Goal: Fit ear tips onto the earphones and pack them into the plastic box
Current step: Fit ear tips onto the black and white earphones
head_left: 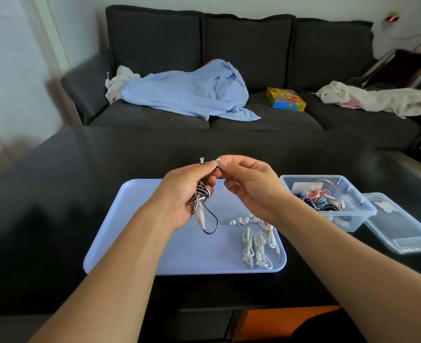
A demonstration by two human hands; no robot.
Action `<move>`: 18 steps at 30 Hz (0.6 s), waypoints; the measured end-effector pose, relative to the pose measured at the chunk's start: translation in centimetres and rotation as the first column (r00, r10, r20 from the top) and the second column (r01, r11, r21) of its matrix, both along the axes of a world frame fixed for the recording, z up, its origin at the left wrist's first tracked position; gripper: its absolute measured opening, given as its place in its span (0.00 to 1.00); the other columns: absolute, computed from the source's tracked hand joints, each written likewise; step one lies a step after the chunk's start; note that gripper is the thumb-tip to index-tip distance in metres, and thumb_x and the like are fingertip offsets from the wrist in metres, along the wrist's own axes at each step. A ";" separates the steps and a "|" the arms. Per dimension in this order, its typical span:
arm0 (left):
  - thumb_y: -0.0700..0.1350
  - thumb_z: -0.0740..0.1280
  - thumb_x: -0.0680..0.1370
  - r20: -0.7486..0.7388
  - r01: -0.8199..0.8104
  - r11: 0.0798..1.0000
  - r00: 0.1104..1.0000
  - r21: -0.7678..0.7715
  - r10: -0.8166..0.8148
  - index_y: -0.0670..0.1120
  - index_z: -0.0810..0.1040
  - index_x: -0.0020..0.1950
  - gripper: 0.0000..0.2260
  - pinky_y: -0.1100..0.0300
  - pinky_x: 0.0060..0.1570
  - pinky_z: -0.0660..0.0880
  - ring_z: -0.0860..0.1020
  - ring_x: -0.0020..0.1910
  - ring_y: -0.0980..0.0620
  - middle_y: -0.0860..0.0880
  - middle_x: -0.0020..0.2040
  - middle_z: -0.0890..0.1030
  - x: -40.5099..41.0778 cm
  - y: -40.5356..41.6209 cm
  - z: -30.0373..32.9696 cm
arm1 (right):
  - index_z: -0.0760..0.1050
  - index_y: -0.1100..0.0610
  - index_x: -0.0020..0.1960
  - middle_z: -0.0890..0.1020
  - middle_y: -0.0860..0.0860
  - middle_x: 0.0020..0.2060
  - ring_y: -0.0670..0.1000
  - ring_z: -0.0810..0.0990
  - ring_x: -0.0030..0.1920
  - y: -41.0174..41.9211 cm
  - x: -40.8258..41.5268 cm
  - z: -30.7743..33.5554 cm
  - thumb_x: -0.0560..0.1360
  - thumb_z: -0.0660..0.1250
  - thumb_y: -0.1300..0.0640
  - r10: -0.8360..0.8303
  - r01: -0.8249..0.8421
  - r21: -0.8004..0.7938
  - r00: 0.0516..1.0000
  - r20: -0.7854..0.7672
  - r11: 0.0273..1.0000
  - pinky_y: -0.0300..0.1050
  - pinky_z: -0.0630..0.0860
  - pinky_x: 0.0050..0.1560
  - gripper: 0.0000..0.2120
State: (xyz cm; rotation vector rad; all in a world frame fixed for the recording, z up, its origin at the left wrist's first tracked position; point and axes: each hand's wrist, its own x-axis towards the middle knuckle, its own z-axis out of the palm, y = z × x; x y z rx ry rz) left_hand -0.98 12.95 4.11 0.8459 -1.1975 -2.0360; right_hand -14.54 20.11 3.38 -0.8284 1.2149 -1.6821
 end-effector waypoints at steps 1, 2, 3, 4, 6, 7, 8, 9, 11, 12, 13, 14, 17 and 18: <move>0.42 0.71 0.78 0.028 -0.028 0.998 0.999 -0.056 0.029 0.40 0.83 0.42 0.07 0.66 0.33 0.76 0.78 0.32 0.57 0.48 0.35 0.82 -0.1 0.1 -0.1 | 0.84 0.62 0.50 0.85 0.56 0.40 0.50 0.84 0.40 0.1 -0.1 0.1 0.76 0.71 0.62 -0.025 0.025 0.004 0.998 -0.052 1.000 0.40 0.78 0.42 0.05; 0.42 0.71 0.78 0.056 -0.052 0.992 0.997 -0.114 0.059 0.40 0.84 0.40 0.08 0.65 0.34 0.76 0.77 0.32 0.56 0.48 0.33 0.81 -0.2 0.1 -0.3 | 0.84 0.63 0.50 0.85 0.57 0.40 0.50 0.84 0.41 0.1 -0.1 0.1 0.76 0.71 0.62 -0.051 0.051 0.003 0.994 -0.101 0.999 0.41 0.78 0.44 0.05; 0.43 0.71 0.78 0.081 -0.076 0.983 0.993 -0.170 0.091 0.41 0.84 0.39 0.09 0.64 0.35 0.76 0.77 0.31 0.55 0.48 0.32 0.81 -0.3 0.2 -0.4 | 0.84 0.63 0.50 0.86 0.57 0.40 0.50 0.84 0.41 0.2 -0.2 0.0 0.76 0.72 0.62 -0.079 0.080 0.000 0.985 -0.152 0.997 0.43 0.78 0.46 0.06; 0.43 0.72 0.78 0.101 -0.099 0.970 0.987 -0.224 0.124 0.42 0.84 0.39 0.09 0.63 0.36 0.76 0.76 0.32 0.54 0.48 0.32 0.81 -0.3 0.2 -0.6 | 0.85 0.63 0.50 0.86 0.57 0.41 0.51 0.84 0.41 0.2 -0.1 0.0 0.75 0.72 0.62 -0.107 0.109 -0.005 0.972 -0.209 0.994 0.45 0.79 0.47 0.05; 0.44 0.72 0.78 0.124 -0.138 0.933 0.974 -0.332 0.188 0.44 0.85 0.39 0.09 0.61 0.35 0.76 0.76 0.32 0.53 0.49 0.32 0.81 -0.3 0.3 -0.9 | 0.85 0.60 0.48 0.87 0.56 0.41 0.50 0.84 0.41 0.2 0.0 0.0 0.75 0.73 0.61 -0.154 0.156 -0.019 0.934 -0.322 0.988 0.45 0.80 0.48 0.04; 0.44 0.72 0.78 0.134 -0.149 0.909 0.967 -0.389 0.216 0.45 0.85 0.40 0.08 0.60 0.35 0.76 0.76 0.31 0.53 0.49 0.32 0.82 -0.3 0.3 -1.0 | 0.86 0.58 0.47 0.87 0.54 0.40 0.49 0.85 0.41 0.2 0.1 0.0 0.76 0.73 0.61 -0.172 0.173 -0.031 0.910 -0.378 0.984 0.44 0.80 0.47 0.03; 0.44 0.72 0.78 0.143 -0.153 0.882 0.961 -0.445 0.239 0.46 0.85 0.41 0.07 0.60 0.34 0.76 0.76 0.30 0.53 0.50 0.32 0.82 -0.3 0.3 -1.2 | 0.86 0.57 0.47 0.87 0.52 0.40 0.48 0.85 0.41 0.3 0.2 0.0 0.76 0.73 0.61 -0.188 0.187 -0.046 0.883 -0.431 0.981 0.42 0.80 0.46 0.03; 0.44 0.72 0.78 0.150 -0.153 0.855 0.954 -0.495 0.258 0.47 0.85 0.42 0.06 0.60 0.33 0.75 0.75 0.30 0.54 0.50 0.32 0.82 -0.2 0.4 -1.2 | 0.86 0.57 0.48 0.87 0.50 0.39 0.47 0.85 0.40 0.3 0.2 0.0 0.76 0.72 0.62 -0.202 0.197 -0.062 0.853 -0.481 0.978 0.39 0.81 0.43 0.04; 0.44 0.71 0.78 0.164 -0.144 0.794 0.942 -0.590 0.293 0.46 0.85 0.43 0.06 0.63 0.29 0.75 0.75 0.27 0.55 0.50 0.32 0.83 -0.1 0.5 -1.4 | 0.86 0.58 0.49 0.87 0.49 0.39 0.45 0.85 0.40 0.4 0.2 0.0 0.76 0.72 0.62 -0.214 0.204 -0.083 0.794 -0.569 0.975 0.35 0.79 0.40 0.05; 0.44 0.71 0.78 0.167 -0.137 0.753 0.935 -0.644 0.312 0.45 0.85 0.43 0.06 0.64 0.28 0.74 0.75 0.27 0.56 0.49 0.32 0.83 0.0 0.5 -1.4 | 0.86 0.59 0.50 0.87 0.49 0.40 0.45 0.84 0.39 0.5 0.1 0.1 0.76 0.72 0.63 -0.212 0.200 -0.088 0.768 -0.605 0.976 0.34 0.79 0.40 0.05; 0.44 0.72 0.78 0.165 -0.129 0.709 0.929 -0.693 0.330 0.44 0.85 0.43 0.06 0.65 0.27 0.74 0.75 0.26 0.56 0.49 0.32 0.83 0.0 0.5 -1.5 | 0.86 0.60 0.51 0.87 0.50 0.41 0.45 0.84 0.39 0.5 0.1 0.1 0.76 0.72 0.63 -0.207 0.194 -0.090 0.748 -0.631 0.977 0.34 0.78 0.39 0.05; 0.44 0.72 0.78 0.159 -0.123 0.669 0.925 -0.733 0.344 0.44 0.85 0.43 0.06 0.67 0.28 0.73 0.76 0.26 0.57 0.49 0.32 0.83 0.1 0.4 -1.6 | 0.86 0.60 0.51 0.87 0.50 0.42 0.44 0.84 0.38 0.6 0.0 0.1 0.76 0.72 0.63 -0.201 0.188 -0.091 0.739 -0.643 0.978 0.34 0.78 0.39 0.06; 0.43 0.73 0.77 0.159 -0.088 0.598 0.924 -0.797 0.347 0.44 0.85 0.42 0.05 0.65 0.28 0.73 0.75 0.27 0.57 0.49 0.32 0.82 0.3 0.0 -1.8 | 0.85 0.61 0.52 0.87 0.51 0.42 0.42 0.83 0.38 0.6 0.0 0.1 0.77 0.71 0.64 -0.183 0.180 -0.072 0.743 -0.644 0.981 0.34 0.79 0.40 0.06; 0.43 0.74 0.76 0.171 -0.065 0.576 0.923 -0.815 0.345 0.44 0.85 0.41 0.05 0.63 0.28 0.74 0.75 0.27 0.57 0.49 0.31 0.82 0.3 -0.1 -1.9 | 0.85 0.61 0.52 0.86 0.51 0.41 0.42 0.83 0.38 0.6 0.0 0.0 0.77 0.71 0.64 -0.176 0.183 -0.055 0.752 -0.635 0.982 0.34 0.79 0.40 0.06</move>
